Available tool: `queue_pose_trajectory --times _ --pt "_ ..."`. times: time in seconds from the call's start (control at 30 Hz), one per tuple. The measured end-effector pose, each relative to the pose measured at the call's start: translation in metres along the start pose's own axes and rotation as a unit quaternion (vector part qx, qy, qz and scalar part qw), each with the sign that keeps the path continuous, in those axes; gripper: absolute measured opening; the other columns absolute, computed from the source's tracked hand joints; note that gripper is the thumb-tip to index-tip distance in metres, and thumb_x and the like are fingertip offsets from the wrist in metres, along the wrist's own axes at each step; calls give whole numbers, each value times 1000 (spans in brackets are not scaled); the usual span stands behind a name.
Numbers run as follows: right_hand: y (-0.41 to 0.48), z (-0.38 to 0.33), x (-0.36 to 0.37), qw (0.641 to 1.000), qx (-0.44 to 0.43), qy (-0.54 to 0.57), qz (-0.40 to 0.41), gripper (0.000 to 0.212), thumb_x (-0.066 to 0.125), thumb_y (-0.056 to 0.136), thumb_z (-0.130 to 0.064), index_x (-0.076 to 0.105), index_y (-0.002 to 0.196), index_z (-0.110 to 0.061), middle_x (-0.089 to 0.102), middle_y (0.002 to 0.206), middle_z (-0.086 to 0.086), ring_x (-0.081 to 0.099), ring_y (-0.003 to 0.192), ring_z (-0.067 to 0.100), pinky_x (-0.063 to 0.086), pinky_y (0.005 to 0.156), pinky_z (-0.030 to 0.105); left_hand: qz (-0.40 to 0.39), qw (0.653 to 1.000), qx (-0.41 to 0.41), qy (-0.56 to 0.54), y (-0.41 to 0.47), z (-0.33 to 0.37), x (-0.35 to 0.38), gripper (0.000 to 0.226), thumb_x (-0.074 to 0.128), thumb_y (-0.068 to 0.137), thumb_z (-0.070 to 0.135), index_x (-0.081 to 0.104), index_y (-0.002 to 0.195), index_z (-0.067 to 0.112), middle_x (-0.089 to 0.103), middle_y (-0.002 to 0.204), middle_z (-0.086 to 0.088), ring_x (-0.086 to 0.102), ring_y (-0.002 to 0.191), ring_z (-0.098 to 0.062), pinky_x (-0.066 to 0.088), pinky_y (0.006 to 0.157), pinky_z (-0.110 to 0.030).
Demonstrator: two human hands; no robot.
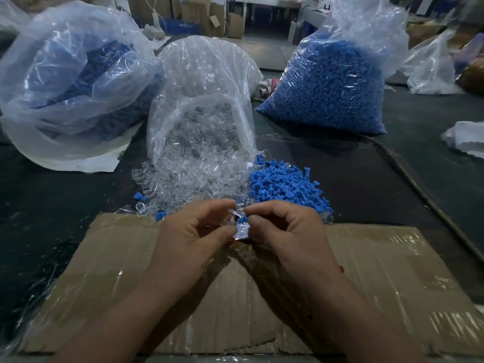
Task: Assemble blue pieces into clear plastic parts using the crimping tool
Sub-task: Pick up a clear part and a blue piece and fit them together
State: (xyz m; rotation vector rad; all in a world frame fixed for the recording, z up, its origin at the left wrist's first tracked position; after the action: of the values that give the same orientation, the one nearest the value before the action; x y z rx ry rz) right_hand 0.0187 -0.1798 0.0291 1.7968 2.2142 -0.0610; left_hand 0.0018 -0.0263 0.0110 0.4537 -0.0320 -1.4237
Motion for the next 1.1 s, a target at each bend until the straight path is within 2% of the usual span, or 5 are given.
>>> queue_pose_trajectory --times 0.27,0.53,0.67,0.87,1.1 --pt "-4 -5 -2 1000 -16 10 3 21 70 78 -5 69 74 -26 69 75 -6 67 70 12 57 67 29 11 1000 1 -14 -2 2 2 37 77 64 -2 71 74 33 70 78 10 66 66 -2 50 62 -11" --pt "-4 -8 -3 998 -40 -50 -6 23 72 75 -6 67 69 -28 68 71 -13 62 61 1 47 56 11 14 999 34 26 -2 2 4 36 77 66 -1 70 74 33 70 80 14 66 70 -3 50 66 -11" --pt "-4 -7 0 997 -48 -63 -16 22 73 74 -9 68 69 -29 68 71 -14 62 59 -1 46 53 11 -5 993 84 79 -3 3 5 37 69 65 12 67 95 34 68 88 19 64 75 3 46 67 -5" --pt "1 -3 -3 997 11 54 -62 20 75 72 -10 72 81 -27 71 71 -5 66 67 7 49 62 19 4 998 57 11 -3 2 5 25 72 64 28 68 88 36 68 78 19 65 69 0 50 62 -10" --pt "-1 -2 -3 956 110 233 -139 30 77 56 -13 74 86 -15 72 85 7 69 77 17 53 68 21 -14 987 143 76 0 14 -1 18 68 69 28 64 86 32 63 80 15 58 75 2 43 64 -8"
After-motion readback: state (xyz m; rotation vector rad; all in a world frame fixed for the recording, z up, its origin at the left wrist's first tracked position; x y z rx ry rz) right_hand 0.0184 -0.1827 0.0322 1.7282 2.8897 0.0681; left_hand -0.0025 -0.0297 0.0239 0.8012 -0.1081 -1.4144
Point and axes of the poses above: each hand's wrist, its own y-axis towards the middle knuckle, its own x-axis out of the palm, z = x × y, the point moved 2 cm from there along y, towards the middle knuckle
